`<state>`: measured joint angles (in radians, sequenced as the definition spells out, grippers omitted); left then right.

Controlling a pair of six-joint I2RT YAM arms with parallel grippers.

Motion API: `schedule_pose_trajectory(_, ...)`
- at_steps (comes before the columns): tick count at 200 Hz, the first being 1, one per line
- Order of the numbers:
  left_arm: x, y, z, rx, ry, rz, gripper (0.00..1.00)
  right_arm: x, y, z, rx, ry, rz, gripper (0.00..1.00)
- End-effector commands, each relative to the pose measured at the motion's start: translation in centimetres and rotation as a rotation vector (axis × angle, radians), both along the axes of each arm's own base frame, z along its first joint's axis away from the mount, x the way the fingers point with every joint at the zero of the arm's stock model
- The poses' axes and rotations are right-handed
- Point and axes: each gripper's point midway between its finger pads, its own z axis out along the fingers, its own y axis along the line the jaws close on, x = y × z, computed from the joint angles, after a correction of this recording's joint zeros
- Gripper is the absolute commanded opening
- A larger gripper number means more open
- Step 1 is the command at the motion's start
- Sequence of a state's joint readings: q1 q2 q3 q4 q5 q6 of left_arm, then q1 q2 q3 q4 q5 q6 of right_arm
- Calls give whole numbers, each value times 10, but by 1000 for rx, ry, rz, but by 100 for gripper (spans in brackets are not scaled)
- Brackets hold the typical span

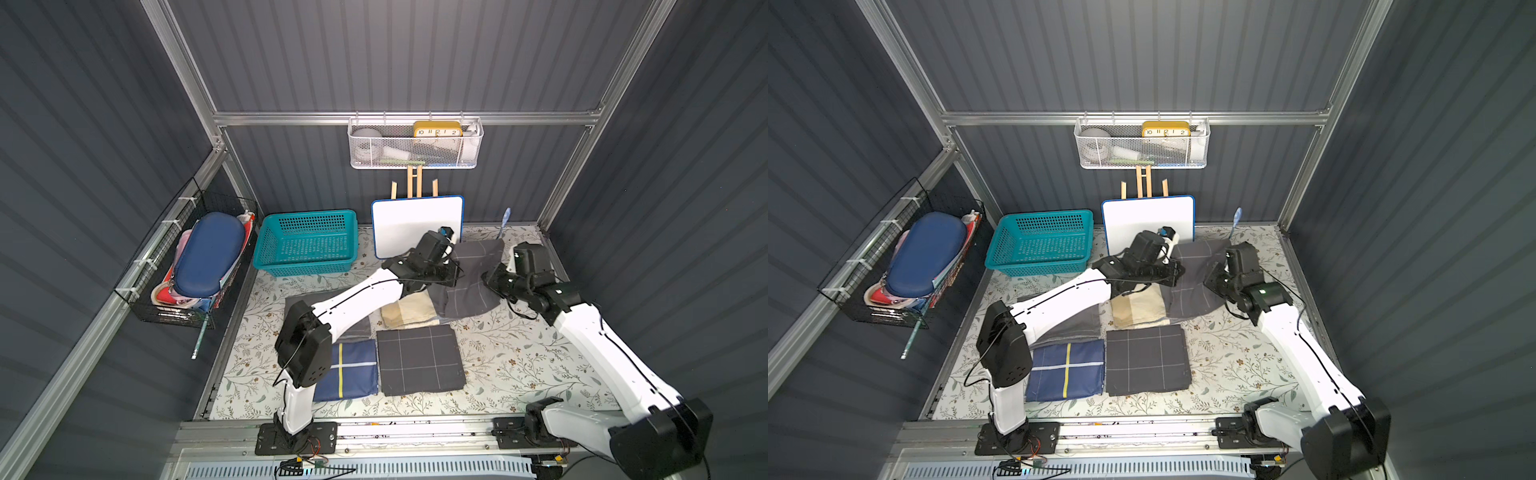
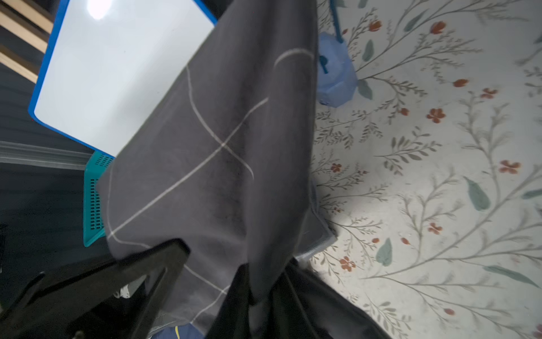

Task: Put the folded pillowcase in the basket
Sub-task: Pick up the pillowcase from the center of the board, then move the basket to the center of the board.

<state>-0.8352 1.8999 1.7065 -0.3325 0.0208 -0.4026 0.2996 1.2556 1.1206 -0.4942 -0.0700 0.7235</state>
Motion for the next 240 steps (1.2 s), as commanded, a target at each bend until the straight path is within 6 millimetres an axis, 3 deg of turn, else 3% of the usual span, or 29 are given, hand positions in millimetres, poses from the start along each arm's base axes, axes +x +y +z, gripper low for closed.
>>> schedule_pose_trajectory(1,15,41,19,21,-27,114,0,33,51,14,3,-69,101,15)
schedule_pose_trajectory(39,50,124,25,71,-28,289,0,72,132,20,14,-109,238,14)
schedule_pose_trajectory(82,84,214,35,90,-57,467,0,98,233,28,18,-181,400,14)
schedule_pose_trajectory(122,116,286,31,106,-56,626,0,123,297,28,27,-245,475,14)
schedule_pose_trajectory(171,159,343,24,112,-69,761,0,161,355,7,83,-328,516,14)
schedule_pose_trajectory(196,178,356,26,112,-103,795,0,176,373,1,150,-376,505,14)
schedule_pose_trajectory(219,193,365,18,118,-99,813,0,178,391,0,188,-452,523,12)
schedule_pose_trajectory(240,202,373,10,135,-94,838,0,178,404,-12,167,-487,530,9)
